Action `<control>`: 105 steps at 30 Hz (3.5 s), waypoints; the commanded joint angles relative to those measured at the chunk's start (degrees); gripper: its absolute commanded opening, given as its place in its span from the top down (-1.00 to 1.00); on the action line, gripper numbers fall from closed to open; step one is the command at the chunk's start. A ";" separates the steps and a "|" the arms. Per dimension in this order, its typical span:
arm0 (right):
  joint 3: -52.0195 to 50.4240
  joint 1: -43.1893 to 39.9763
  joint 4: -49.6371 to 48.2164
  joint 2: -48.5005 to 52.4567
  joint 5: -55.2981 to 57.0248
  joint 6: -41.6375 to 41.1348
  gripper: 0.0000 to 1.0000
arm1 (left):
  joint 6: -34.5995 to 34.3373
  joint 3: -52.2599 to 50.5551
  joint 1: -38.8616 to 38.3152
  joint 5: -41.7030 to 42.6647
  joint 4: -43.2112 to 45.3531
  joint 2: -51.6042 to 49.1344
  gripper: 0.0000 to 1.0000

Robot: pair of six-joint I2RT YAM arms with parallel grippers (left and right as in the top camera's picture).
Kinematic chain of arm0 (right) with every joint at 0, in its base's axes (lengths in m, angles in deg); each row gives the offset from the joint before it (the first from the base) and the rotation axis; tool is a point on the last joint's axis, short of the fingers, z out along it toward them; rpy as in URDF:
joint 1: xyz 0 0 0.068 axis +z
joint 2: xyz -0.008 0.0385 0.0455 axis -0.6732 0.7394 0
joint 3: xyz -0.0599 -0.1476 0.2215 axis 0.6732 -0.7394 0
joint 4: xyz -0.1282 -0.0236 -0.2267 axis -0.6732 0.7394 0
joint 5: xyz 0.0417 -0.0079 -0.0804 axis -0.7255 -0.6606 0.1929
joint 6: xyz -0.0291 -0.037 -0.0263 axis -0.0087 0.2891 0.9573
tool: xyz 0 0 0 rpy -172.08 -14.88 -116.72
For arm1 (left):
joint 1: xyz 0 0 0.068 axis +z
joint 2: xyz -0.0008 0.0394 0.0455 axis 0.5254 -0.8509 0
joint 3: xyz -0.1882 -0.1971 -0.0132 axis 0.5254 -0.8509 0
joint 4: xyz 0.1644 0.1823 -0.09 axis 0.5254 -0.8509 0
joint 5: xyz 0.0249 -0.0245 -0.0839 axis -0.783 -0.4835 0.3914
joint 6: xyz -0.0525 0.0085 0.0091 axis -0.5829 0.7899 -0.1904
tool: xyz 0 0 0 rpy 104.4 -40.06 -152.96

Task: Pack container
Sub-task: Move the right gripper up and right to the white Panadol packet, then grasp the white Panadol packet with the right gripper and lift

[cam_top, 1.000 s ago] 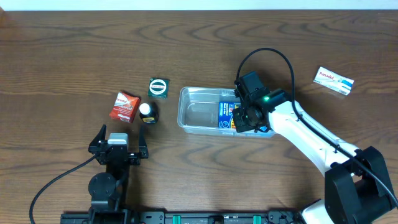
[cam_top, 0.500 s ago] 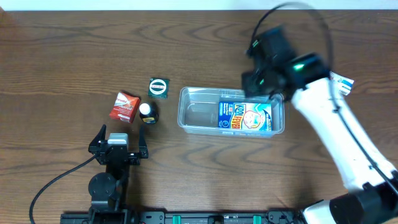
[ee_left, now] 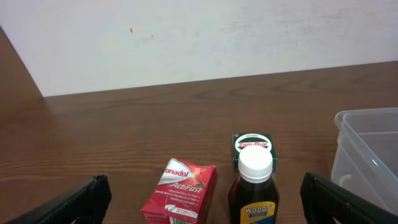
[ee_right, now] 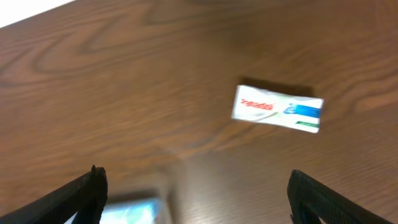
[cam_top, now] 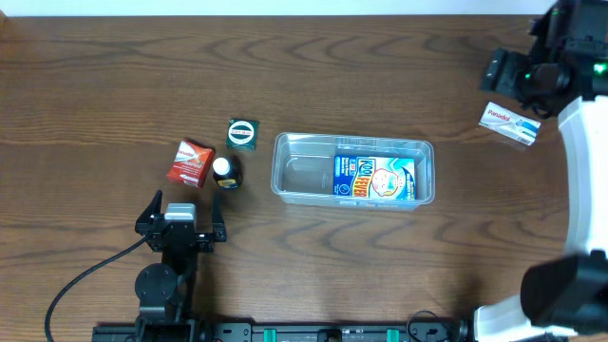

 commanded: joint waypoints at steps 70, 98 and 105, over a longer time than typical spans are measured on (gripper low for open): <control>-0.59 -12.00 -11.37 32.20 -7.06 43.39 -0.98 | -0.48 -1.11 0.20 -1.31 -2.10 0.35 -0.96; -0.59 -11.04 -4.02 32.39 -10.86 18.14 -0.15 | -0.48 -1.11 0.20 -1.31 -2.10 0.35 -0.96; -0.55 -10.95 -3.65 32.26 -7.39 15.72 0.21 | -0.48 -1.11 0.20 -1.31 -2.10 0.35 -0.96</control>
